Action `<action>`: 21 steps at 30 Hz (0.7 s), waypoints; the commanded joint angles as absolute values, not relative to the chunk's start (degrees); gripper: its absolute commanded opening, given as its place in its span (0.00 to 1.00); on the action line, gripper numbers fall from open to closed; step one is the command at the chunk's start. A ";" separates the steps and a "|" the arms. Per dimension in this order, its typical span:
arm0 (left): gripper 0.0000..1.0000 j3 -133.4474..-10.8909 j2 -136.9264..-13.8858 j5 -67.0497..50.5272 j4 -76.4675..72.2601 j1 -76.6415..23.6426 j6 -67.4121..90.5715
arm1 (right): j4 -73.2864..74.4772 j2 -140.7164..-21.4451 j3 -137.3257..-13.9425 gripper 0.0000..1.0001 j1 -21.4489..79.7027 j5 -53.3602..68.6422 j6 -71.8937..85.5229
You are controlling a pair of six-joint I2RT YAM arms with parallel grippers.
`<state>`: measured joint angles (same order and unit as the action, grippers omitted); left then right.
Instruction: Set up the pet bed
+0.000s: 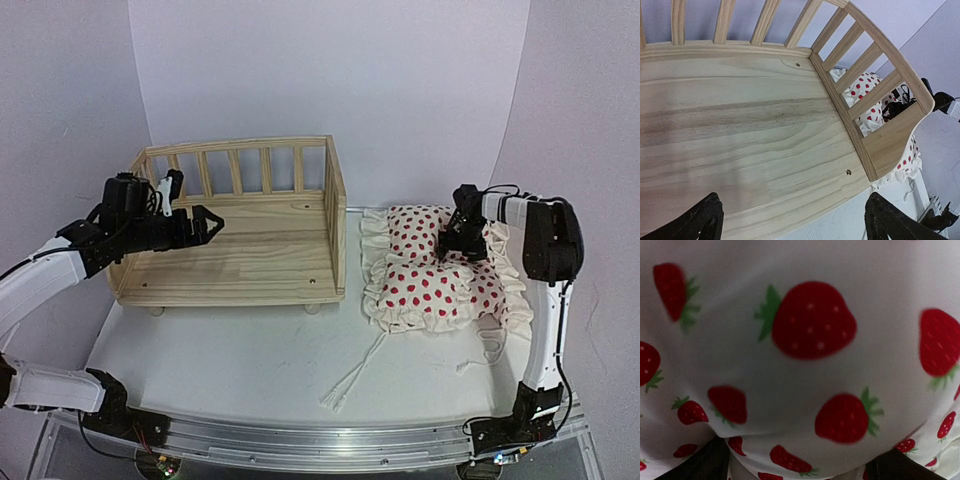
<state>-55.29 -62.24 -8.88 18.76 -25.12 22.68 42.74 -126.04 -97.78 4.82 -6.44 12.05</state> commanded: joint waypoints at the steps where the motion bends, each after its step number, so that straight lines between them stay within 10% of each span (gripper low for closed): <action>1: 0.98 -52.39 -59.79 -12.60 14.24 -25.80 26.51 | 37.32 -132.14 -103.27 0.86 4.48 -5.04 9.94; 10: 0.98 -49.21 -55.61 -12.70 14.17 -26.31 29.96 | 33.56 -130.44 -103.73 0.05 4.42 -7.96 6.94; 21: 0.98 -50.12 -58.59 -11.82 14.01 -26.54 31.60 | 5.19 -99.10 -88.53 0.00 4.32 3.50 -9.44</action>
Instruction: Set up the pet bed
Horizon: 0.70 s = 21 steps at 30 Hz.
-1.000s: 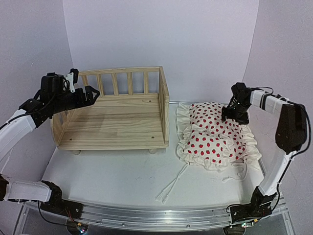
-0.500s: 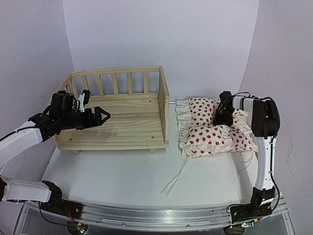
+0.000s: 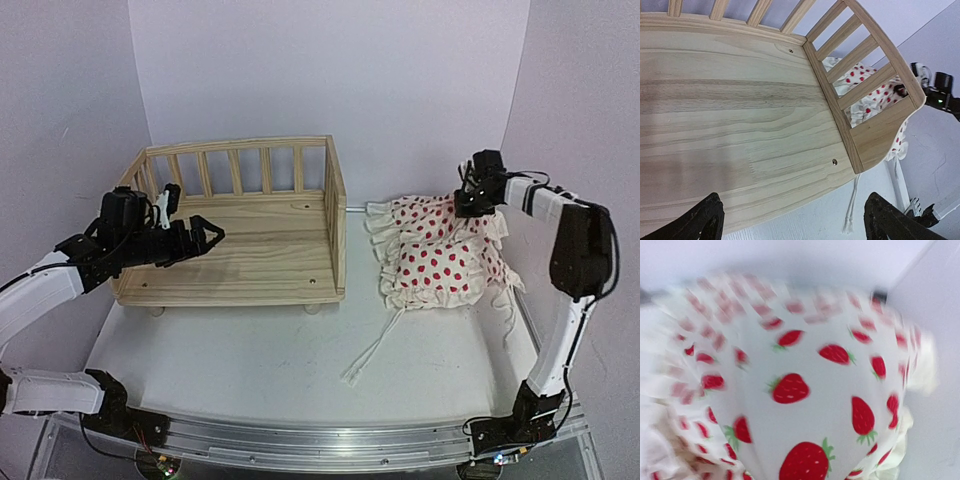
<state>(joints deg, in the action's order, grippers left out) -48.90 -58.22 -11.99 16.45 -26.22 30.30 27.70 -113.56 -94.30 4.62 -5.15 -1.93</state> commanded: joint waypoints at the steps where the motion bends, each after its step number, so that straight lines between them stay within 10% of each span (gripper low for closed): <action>1: 0.98 -50.07 -58.40 -11.33 13.96 -26.65 31.67 | 0.23 -98.47 -87.27 0.00 4.32 4.12 -9.56; 12: 0.99 -49.57 -57.58 -12.62 13.89 -26.71 33.16 | -14.46 -99.34 -92.63 0.00 4.36 11.88 -9.50; 21: 0.99 -55.47 -68.90 -25.94 -5.44 -31.88 39.85 | 10.83 -92.96 -103.53 0.00 4.42 12.21 2.50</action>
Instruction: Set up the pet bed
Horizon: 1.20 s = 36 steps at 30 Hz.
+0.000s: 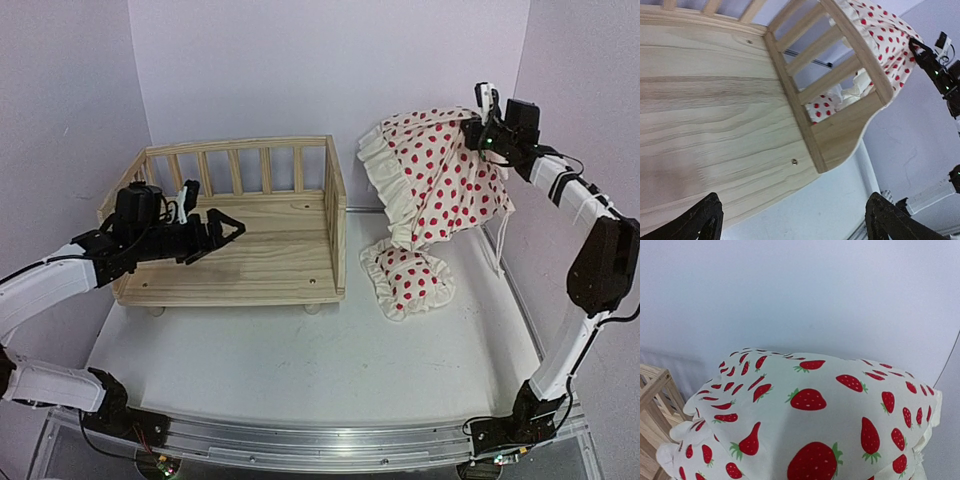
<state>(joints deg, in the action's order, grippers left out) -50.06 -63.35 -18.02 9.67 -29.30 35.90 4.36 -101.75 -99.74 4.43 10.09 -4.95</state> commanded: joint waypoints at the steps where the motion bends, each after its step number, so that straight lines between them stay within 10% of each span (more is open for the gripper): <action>1: 0.99 -57.17 -71.22 -27.44 -7.37 -32.49 40.39 | 11.23 -90.63 -101.57 0.00 4.46 11.74 3.19; 9: 1.00 -81.15 -91.73 -30.45 -10.32 -40.00 36.92 | 19.06 -75.92 -94.36 0.00 4.43 10.26 5.56; 24: 0.98 -94.41 -104.90 3.04 -4.85 -49.34 32.96 | 21.29 -62.87 -95.21 0.00 4.45 15.78 9.40; 36: 0.88 -102.97 -113.61 -7.33 -4.32 -53.43 37.17 | 21.12 -60.77 -95.08 0.00 4.38 15.85 9.76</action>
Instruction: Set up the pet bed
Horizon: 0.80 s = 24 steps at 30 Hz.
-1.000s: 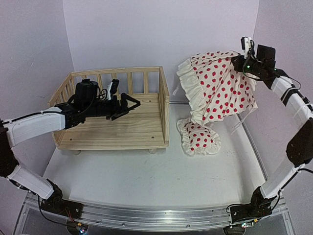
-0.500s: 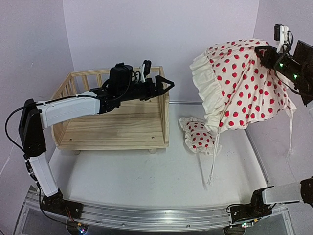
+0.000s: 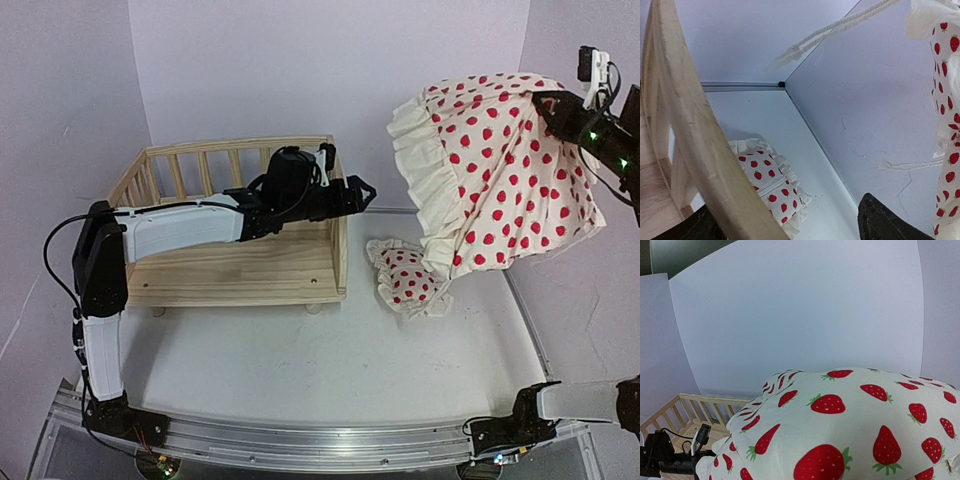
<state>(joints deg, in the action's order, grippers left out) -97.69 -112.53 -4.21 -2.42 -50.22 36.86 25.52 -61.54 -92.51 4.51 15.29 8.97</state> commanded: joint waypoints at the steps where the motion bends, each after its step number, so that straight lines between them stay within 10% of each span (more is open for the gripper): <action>1: 0.87 -103.83 -114.16 -7.83 -4.39 -54.18 36.91 | 21.10 -60.86 -95.40 0.00 4.45 15.94 9.70; 18: 0.87 -118.85 -124.78 -14.52 -1.95 -64.83 31.09 | 13.78 -65.92 -100.88 0.00 4.45 27.07 10.15; 24: 0.98 -99.57 -106.09 -1.19 1.51 -65.84 19.59 | 4.72 -70.57 -102.72 0.00 4.41 43.73 10.36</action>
<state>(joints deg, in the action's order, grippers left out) -110.89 -122.54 -5.56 1.41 -63.18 28.03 18.28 -68.07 -99.29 4.49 30.15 9.45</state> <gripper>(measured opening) 0.950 0.045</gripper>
